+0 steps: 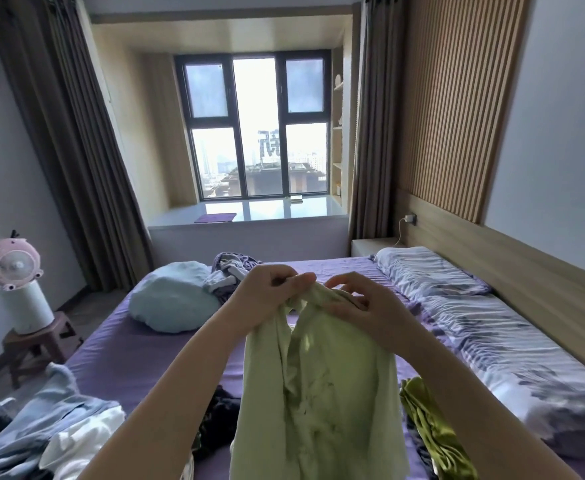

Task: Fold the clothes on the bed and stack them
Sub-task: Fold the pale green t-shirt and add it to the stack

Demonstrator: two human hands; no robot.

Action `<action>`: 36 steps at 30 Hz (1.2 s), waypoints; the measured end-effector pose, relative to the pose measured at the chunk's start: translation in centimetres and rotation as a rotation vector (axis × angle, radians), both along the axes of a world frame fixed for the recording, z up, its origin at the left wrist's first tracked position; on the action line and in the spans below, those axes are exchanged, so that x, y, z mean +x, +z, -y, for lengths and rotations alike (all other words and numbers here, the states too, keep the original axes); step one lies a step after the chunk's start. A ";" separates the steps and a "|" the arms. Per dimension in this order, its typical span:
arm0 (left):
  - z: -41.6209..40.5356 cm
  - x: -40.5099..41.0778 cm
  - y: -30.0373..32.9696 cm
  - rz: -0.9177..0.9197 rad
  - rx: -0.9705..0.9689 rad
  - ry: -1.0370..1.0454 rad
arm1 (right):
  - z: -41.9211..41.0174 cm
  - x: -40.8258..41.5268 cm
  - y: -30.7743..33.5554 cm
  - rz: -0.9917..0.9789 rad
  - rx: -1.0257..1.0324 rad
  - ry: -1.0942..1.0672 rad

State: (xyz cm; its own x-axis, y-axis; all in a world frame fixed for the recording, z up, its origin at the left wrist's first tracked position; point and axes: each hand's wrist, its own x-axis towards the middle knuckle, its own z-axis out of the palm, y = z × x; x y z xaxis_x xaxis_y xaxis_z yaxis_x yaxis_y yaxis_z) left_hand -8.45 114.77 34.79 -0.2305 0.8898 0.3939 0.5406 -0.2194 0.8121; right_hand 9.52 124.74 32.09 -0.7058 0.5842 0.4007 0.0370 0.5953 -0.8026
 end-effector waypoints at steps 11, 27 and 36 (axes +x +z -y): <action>3.5 -7.2 -1.2 -0.553 -0.478 0.204 | -2.8 1.2 -0.2 -0.058 -0.087 -0.159; 7.0 -9.3 -10.7 0.214 -0.214 0.419 | -0.9 5.6 -5.5 -0.108 -0.254 -0.447; 10.1 -2.4 -10.8 -0.229 -0.019 0.830 | 2.5 9.3 -6.8 -0.083 0.050 -0.668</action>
